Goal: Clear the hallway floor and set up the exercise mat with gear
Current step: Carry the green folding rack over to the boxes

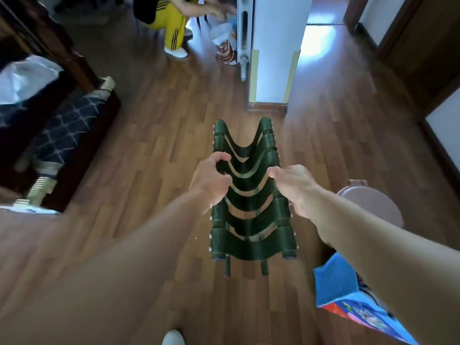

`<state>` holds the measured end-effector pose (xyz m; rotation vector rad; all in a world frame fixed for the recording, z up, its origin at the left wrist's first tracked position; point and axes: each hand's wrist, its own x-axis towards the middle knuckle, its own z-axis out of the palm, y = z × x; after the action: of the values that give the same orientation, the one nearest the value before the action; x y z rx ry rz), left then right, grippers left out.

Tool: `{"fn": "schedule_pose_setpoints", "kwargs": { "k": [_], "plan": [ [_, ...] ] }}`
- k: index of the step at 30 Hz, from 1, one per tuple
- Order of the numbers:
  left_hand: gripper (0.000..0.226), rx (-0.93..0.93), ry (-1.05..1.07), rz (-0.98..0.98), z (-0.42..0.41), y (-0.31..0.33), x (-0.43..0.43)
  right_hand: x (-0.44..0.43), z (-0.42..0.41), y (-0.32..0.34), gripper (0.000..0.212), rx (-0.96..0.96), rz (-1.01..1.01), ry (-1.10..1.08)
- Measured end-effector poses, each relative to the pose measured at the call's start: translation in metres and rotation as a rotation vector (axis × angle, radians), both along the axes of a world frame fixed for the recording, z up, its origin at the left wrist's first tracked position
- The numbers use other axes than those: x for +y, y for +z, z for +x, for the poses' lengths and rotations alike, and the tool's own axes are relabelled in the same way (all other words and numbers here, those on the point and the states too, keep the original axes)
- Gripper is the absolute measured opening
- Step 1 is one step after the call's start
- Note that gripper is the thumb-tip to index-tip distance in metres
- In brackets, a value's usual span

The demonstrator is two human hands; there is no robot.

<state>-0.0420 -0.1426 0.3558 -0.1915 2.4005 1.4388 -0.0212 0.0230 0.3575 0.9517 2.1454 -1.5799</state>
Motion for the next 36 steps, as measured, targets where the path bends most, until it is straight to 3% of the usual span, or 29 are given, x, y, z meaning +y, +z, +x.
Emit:
{"fn": "schedule_pose_setpoints", "kwargs": {
  "k": [9, 19, 32, 36],
  "plan": [
    [0.047, 0.069, 0.138, -0.081, 0.039, 0.128, -0.109, -0.111, 0.005, 0.126, 0.014, 0.095, 0.007, 0.236],
    [0.040, 0.173, 0.549, -0.139, 0.141, 0.189, -0.220, -0.242, 0.052, 0.198, 0.019, 0.218, 0.017, 0.706],
    [0.040, 0.081, 1.020, -0.125, 0.276, 0.184, -0.450, -0.523, 0.123, 0.195, 0.029, 0.303, 0.114, 1.190],
    [0.041, 0.053, 1.125, -0.129, 0.303, 0.189, -0.536, -0.622, 0.141, 0.193, 0.022, 0.340, 0.118, 1.260]
  ]
}}
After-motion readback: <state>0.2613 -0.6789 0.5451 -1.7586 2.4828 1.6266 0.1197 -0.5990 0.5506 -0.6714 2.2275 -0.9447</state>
